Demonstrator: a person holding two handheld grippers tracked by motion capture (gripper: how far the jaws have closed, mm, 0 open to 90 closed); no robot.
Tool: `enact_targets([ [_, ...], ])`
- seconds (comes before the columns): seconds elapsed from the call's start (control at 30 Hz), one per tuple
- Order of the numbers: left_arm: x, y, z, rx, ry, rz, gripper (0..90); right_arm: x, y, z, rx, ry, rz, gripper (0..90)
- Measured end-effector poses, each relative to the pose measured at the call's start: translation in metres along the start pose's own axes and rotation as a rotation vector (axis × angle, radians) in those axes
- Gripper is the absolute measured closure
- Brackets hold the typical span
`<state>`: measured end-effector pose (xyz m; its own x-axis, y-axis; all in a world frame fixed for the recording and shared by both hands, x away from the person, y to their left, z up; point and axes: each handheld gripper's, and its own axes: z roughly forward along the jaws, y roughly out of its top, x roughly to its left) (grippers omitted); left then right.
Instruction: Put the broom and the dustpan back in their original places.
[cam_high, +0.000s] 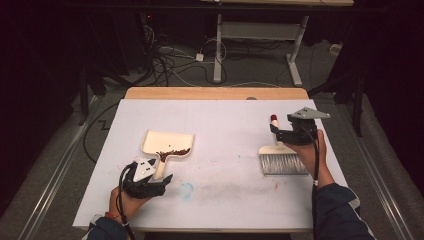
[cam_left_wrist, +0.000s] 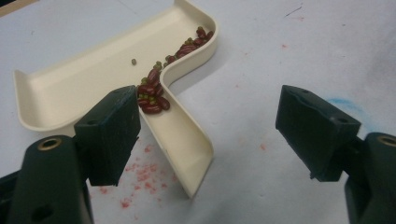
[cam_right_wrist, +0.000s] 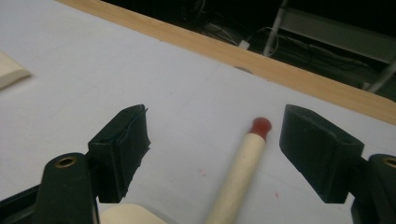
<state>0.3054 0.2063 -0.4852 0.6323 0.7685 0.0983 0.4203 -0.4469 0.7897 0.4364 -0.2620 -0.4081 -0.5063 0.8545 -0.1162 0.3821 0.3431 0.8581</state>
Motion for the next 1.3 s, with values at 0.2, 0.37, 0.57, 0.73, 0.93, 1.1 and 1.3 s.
enact_targets([
  [0.2, -0.001, 0.001, 0.001, 0.002, 0.006, 0.005, 19.5, 0.006, 0.003, -0.007, -0.049, -0.001, -0.028, 17.2],
  [0.37, -0.003, 0.002, 0.0, 0.0, 0.0, 0.015, 17.8, 0.008, 0.005, -0.011, -0.074, -0.006, -0.038, 16.6],
  [0.57, -0.003, 0.002, 0.001, 0.007, -0.001, 0.02, 16.5, 0.013, 0.007, -0.015, -0.099, 0.001, -0.036, 16.5],
  [0.73, -0.004, 0.002, 0.001, 0.009, -0.003, 0.026, 16.5, 0.017, 0.009, -0.02, -0.12, 0.021, -0.054, 16.5],
  [0.93, -0.004, 0.002, 0.001, 0.001, -0.025, 0.025, 16.4, 0.02, 0.01, -0.025, -0.134, 0.006, -0.059, 16.6],
  [1.1, -0.005, 0.002, 0.001, 0.005, -0.027, 0.032, 16.4, 0.025, 0.012, -0.03, -0.141, 0.012, -0.086, 16.5],
  [1.3, -0.005, 0.002, 0.001, 0.004, -0.028, 0.038, 16.4, 0.031, 0.014, -0.037, -0.163, 0.017, -0.109, 16.7],
])
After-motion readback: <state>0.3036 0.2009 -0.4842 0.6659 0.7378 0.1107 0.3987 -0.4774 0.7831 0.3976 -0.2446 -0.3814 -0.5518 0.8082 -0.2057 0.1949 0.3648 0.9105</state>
